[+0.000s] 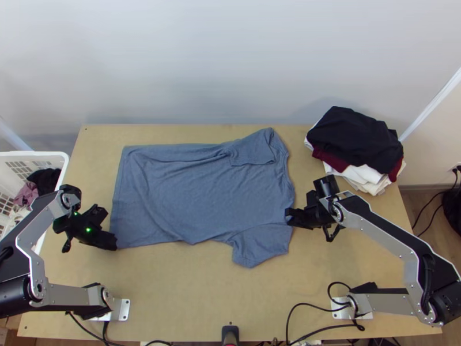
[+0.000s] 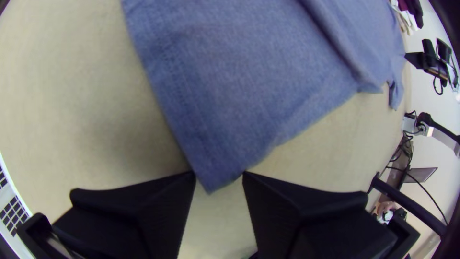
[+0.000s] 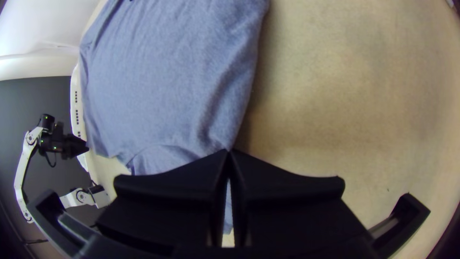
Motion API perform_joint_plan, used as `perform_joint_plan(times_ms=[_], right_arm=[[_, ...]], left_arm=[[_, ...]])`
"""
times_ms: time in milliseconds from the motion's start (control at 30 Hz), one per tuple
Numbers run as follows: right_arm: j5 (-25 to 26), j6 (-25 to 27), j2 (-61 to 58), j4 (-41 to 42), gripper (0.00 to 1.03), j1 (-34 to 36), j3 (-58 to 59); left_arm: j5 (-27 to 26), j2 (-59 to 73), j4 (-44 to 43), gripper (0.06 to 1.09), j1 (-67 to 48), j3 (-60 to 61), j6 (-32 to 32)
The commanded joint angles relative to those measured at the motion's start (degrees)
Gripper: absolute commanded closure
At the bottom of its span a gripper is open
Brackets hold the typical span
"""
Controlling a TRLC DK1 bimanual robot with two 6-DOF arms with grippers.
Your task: Fold the t-shirt
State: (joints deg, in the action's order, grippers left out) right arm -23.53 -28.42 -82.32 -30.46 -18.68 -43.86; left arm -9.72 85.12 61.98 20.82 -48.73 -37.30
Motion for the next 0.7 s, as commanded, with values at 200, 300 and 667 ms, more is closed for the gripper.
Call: perform_joint_plan(times_ms=[200,300,667], right_arm=[[0.15,2.59,6.21,-0.48,1.0,4.35,1.23],[0.85,2.76,9.64,-0.39,1.0,6.81,-0.62],[8.59,6.63,12.54,4.79,1.0,13.14,-13.27]], left_arm=[[-4.7,-0.31,-3.79,1.04,0.28,-0.75,3.46],[-7.95,-2.68,-8.1,1.05,0.8,-3.56,8.91],[-3.2,-14.37,-27.7,1.05,-3.06,-9.98,35.37]])
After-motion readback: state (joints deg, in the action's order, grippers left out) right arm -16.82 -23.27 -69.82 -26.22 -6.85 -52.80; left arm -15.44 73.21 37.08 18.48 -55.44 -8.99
